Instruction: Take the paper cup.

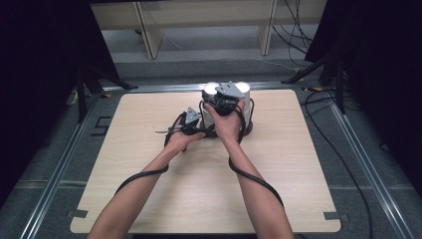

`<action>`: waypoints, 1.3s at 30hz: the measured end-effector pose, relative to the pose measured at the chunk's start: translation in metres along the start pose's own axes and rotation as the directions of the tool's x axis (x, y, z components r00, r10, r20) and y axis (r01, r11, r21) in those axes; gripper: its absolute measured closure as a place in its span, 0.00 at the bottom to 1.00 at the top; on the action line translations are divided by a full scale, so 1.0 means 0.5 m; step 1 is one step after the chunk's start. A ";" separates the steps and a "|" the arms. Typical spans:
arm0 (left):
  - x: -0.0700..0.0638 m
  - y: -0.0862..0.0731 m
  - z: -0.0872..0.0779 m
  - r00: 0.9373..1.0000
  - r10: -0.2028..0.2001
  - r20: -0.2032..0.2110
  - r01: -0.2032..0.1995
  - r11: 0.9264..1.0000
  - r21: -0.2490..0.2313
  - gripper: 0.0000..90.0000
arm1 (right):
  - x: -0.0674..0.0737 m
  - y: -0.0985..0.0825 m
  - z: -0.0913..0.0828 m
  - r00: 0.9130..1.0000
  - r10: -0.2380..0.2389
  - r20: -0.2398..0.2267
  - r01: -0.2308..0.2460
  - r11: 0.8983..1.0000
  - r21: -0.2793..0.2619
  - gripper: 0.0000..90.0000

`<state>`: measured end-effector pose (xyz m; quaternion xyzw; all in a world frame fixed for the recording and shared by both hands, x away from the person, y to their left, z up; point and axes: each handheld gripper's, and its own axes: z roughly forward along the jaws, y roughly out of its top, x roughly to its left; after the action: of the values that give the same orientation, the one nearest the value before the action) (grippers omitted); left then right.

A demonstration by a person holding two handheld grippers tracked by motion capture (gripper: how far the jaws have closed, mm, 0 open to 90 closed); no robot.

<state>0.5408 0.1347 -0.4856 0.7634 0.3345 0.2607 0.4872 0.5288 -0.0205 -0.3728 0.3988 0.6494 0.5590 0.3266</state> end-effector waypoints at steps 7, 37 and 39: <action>-0.004 -0.002 0.002 1.000 0.003 0.004 -0.003 1.000 -0.008 0.22 | 0.002 0.028 -0.017 1.000 -0.013 -0.006 0.013 0.999 -0.033 0.39; -0.007 -0.017 -0.148 0.998 0.047 0.046 -0.043 0.996 -0.077 0.06 | -0.013 0.025 -0.114 0.993 0.048 -0.109 -0.055 0.997 -0.058 0.38; -0.008 -0.018 -0.157 0.998 0.054 0.044 -0.050 0.995 -0.083 0.06 | -0.013 0.021 -0.120 0.992 0.044 -0.119 -0.052 0.996 -0.068 0.38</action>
<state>0.4789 0.1792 -0.4636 0.7571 0.2920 0.2691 0.5188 0.4813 -0.0538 -0.3530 0.3689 0.6373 0.6120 0.2886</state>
